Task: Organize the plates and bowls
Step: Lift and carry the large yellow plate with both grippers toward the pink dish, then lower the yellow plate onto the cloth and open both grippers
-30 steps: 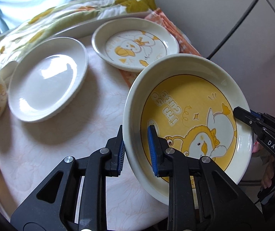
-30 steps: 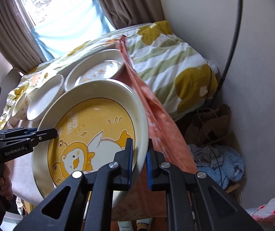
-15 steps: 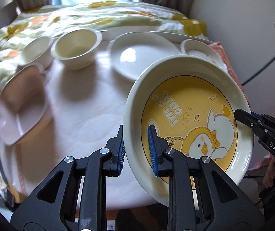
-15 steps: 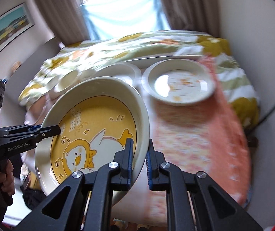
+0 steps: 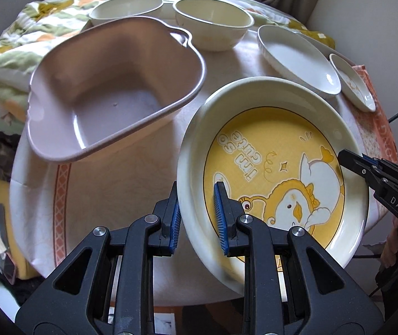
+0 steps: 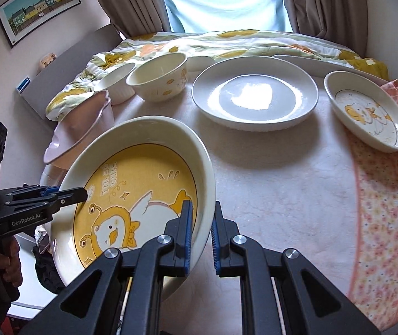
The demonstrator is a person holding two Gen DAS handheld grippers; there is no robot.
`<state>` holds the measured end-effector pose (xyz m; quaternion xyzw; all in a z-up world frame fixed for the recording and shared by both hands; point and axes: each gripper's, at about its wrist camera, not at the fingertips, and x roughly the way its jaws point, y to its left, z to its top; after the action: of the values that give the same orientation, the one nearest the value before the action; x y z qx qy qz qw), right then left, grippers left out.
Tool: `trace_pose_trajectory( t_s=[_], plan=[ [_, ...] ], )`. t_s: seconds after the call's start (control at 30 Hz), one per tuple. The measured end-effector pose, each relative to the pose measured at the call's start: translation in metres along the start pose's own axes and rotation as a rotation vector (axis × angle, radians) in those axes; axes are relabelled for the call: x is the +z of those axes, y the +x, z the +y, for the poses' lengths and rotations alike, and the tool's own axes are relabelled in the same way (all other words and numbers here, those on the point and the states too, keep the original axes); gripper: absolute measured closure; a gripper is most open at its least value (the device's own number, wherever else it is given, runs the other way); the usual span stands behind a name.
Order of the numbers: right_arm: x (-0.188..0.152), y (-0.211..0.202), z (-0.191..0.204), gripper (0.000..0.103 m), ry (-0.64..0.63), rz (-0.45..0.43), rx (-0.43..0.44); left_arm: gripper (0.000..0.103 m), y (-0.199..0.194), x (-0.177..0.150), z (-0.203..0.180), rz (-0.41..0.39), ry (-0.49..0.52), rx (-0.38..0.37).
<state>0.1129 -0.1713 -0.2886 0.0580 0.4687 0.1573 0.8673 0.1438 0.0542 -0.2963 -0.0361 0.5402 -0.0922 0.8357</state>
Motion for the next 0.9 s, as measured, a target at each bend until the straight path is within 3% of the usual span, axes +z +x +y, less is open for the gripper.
trace_pose_trajectory(
  t_s=[0.3, 0.7, 0.73, 0.77, 0.8, 0.83, 0.87, 0.9],
  plan=[
    [0.002, 0.015, -0.002, 0.091, 0.036, 0.009, -0.023, 0.083, 0.012, 0.004, 0.011, -0.013, -0.016, -0.044],
    [0.005, 0.021, -0.005, 0.091, 0.062, 0.08, -0.028, 0.079, 0.015, 0.014, -0.012, 0.022, 0.07, 0.027],
    [0.005, 0.022, -0.003, 0.091, 0.058, 0.086, -0.036, 0.07, 0.017, 0.016, -0.015, 0.028, 0.085, 0.037],
    [0.005, 0.021, -0.002, 0.09, 0.053, 0.086, -0.044, 0.041, 0.018, 0.016, -0.018, 0.033, 0.099, 0.047],
    [0.005, 0.021, -0.001, 0.084, 0.048, 0.082, -0.053, 0.024, 0.018, 0.016, -0.019, 0.031, 0.109, 0.053],
    [0.004, 0.02, -0.001, 0.07, 0.047, 0.076, -0.056, 0.001, 0.015, 0.015, -0.02, 0.011, 0.114, 0.058],
    [0.004, 0.019, -0.001, 0.059, 0.051, 0.068, -0.054, 0.0, 0.01, 0.014, -0.023, -0.017, 0.119, 0.052],
    [0.004, 0.018, -0.002, 0.033, 0.059, 0.063, -0.048, 0.0, 0.009, 0.013, -0.025, -0.028, 0.126, 0.043]
  ],
)
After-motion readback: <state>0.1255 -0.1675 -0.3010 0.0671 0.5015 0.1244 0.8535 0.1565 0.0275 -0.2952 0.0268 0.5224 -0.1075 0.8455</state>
